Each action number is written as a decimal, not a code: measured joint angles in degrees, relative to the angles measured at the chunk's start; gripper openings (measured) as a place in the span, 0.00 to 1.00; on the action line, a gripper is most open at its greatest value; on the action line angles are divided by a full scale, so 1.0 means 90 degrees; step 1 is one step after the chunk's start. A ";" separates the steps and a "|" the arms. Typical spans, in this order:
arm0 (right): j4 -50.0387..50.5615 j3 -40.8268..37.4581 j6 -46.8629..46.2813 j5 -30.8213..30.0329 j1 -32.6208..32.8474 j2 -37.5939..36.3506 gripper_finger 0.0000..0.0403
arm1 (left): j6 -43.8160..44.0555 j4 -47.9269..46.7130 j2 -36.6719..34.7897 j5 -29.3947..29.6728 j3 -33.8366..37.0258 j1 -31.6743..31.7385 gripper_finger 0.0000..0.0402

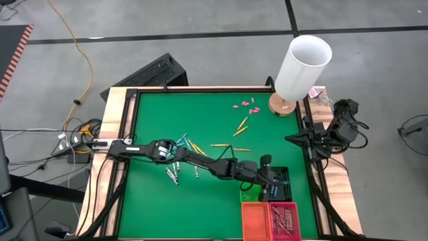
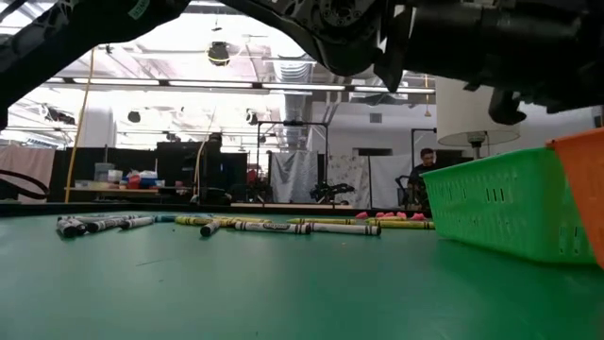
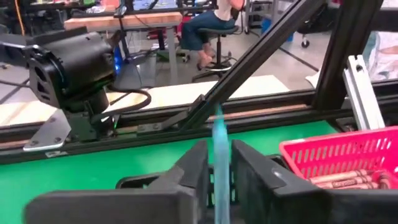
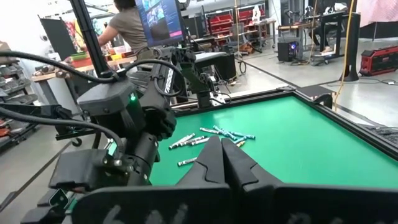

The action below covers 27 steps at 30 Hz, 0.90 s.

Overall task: Sort crayons
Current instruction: Put the blue crayon into the black bin

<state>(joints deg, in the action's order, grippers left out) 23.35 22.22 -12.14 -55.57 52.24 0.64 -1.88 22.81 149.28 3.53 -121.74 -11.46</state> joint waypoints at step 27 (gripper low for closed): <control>0.0052 0.0000 -0.0035 0.0013 0.0001 -0.0002 0.00 | -0.0449 -0.6342 -0.3175 0.1546 0.0363 0.0404 0.38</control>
<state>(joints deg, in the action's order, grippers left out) 23.82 22.22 -12.46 -55.45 52.25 0.63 -5.92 -34.26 120.71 17.44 -118.47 -7.83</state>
